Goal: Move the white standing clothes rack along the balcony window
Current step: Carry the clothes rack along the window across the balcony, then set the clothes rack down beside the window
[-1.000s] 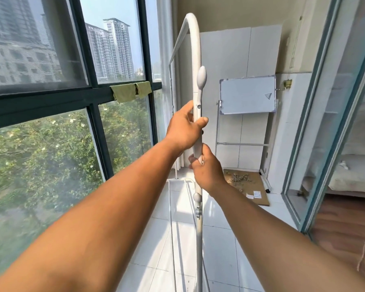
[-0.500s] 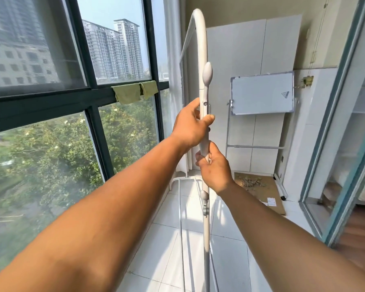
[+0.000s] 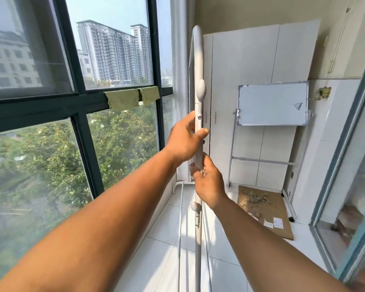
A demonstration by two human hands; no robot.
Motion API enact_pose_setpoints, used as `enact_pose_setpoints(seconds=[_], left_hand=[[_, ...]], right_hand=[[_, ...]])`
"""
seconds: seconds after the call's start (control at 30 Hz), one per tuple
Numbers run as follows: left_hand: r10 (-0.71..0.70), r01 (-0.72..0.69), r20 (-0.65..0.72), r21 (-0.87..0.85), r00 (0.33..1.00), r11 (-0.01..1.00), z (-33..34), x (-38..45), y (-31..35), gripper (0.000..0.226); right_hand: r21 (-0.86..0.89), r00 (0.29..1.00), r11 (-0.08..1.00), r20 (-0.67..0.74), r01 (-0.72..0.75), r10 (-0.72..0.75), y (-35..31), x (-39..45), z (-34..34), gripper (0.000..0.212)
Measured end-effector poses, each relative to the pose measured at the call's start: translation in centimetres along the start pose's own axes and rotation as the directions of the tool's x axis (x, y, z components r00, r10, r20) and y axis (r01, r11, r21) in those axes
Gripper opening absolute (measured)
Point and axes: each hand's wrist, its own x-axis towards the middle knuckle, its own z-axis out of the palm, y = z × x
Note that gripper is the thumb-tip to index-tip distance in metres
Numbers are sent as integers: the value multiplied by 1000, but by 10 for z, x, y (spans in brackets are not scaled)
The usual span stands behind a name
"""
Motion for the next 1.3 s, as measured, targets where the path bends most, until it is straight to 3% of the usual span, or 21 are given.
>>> enact_pose_setpoints(seconds=[0.2, 0.33, 0.5, 0.67, 0.8, 1.03, 1.3], left_hand=[[-29, 29, -14, 21, 999, 999, 9, 17, -8, 17], [-71, 71, -14, 25, 997, 997, 16, 21, -13, 28], [-174, 172, 34, 62, 984, 983, 25, 19, -16, 19], [-179, 176, 28, 87, 983, 981, 27, 20, -17, 11], [-196, 194, 23, 72, 980, 978, 30, 29, -22, 10], [-149, 145, 61, 60, 987, 988, 49, 61, -36, 4], [-137, 140, 132, -15, 982, 990, 72, 115, -62, 7]], right_hand=[[4, 999, 1000, 41, -5, 5, 15, 24, -2, 35], [-36, 999, 999, 54, 8, -6, 21, 28, -8, 34], [-125, 993, 992, 116, -20, 35, 28, 22, -16, 22], [-204, 964, 978, 244, -51, 101, 39, 14, -18, 51], [-197, 973, 980, 218, -38, 82, 46, 25, -19, 56], [-165, 986, 983, 134, -75, 98, 63, 54, -27, 34], [-200, 989, 975, 95, -95, 115, 88, 105, -36, 38]])
